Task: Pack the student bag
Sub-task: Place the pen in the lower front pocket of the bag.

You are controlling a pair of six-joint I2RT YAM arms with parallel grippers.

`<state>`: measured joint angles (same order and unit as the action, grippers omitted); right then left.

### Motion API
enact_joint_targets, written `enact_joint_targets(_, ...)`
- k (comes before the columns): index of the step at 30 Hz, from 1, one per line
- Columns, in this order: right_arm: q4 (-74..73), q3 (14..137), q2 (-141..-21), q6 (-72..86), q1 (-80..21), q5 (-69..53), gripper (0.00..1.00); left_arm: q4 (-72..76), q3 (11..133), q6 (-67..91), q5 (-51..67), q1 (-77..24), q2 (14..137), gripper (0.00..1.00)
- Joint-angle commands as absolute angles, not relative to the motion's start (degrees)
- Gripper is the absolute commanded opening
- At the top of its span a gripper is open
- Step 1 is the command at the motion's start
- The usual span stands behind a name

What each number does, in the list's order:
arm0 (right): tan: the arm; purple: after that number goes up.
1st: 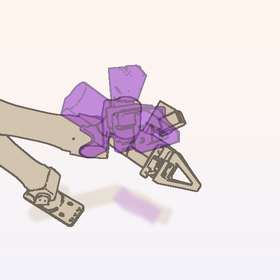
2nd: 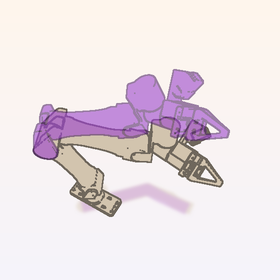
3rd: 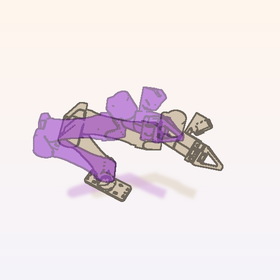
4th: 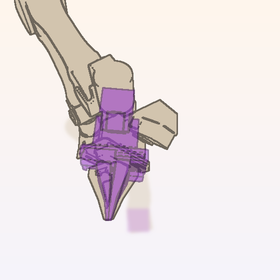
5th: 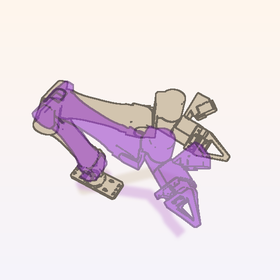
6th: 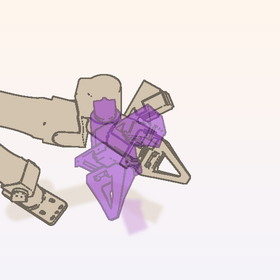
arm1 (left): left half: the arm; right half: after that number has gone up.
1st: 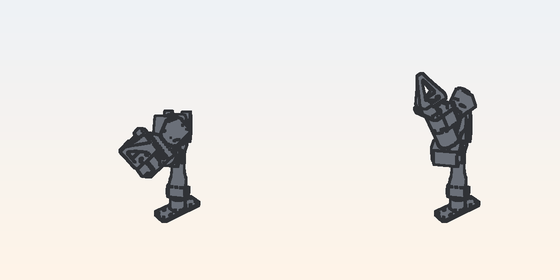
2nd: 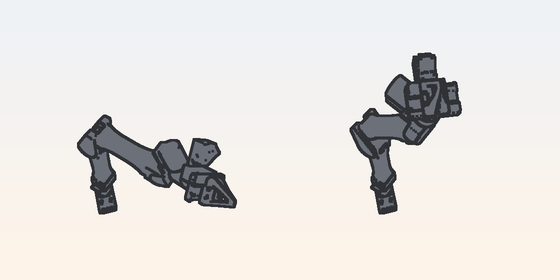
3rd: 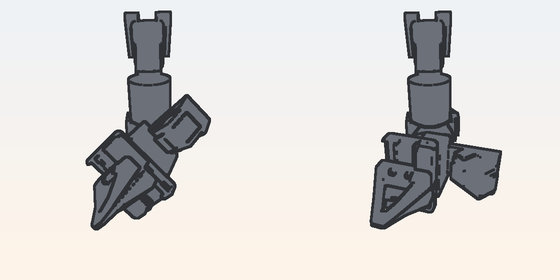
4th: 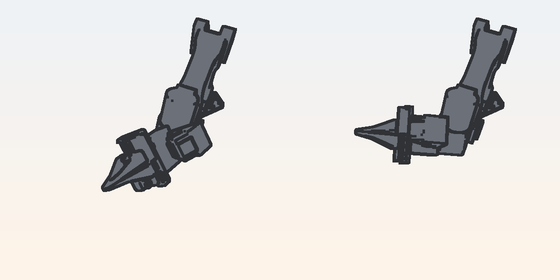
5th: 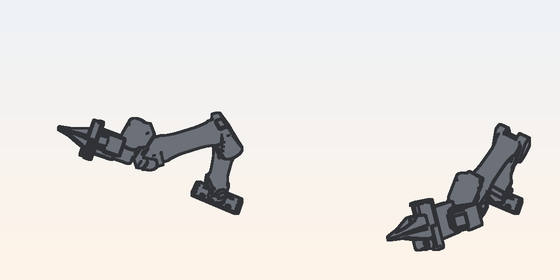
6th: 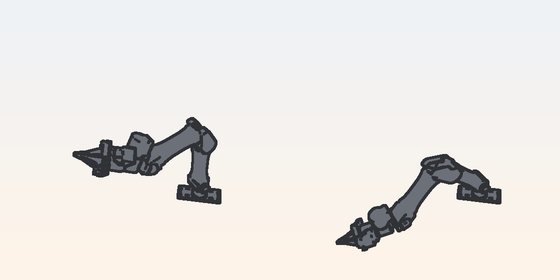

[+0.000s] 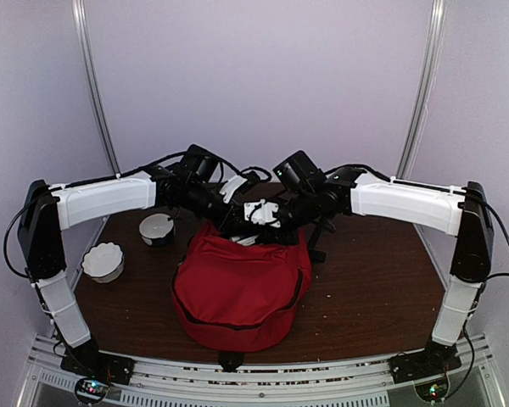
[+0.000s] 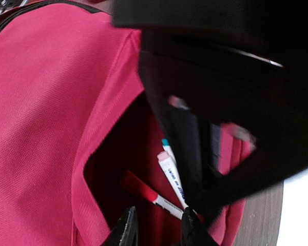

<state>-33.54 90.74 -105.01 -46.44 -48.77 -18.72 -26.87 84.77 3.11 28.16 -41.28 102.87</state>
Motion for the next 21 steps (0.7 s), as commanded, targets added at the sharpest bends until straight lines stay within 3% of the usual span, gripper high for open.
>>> enact_joint_targets(1,-30.6,89.2,-100.0,-38.3,-48.9,-17.7,0.31,-24.5,85.7,3.3,30.5,-41.7,102.8,0.13)
enact_joint_targets(6,-33.4,88.0,-98.3,-35.6,-49.0,-23.2,0.38,-24.3,86.0,3.9,33.6,-41.7,103.5,0.15)
enact_joint_targets(13,-39.4,88.2,-100.8,-36.8,-49.1,-28.5,0.42,-28.9,87.0,4.1,32.2,-42.2,104.2,0.29)
enact_joint_targets(21,-38.2,87.5,-102.3,-36.5,-49.2,-27.5,0.43,-36.2,85.8,3.6,12.5,-42.8,94.6,0.45)
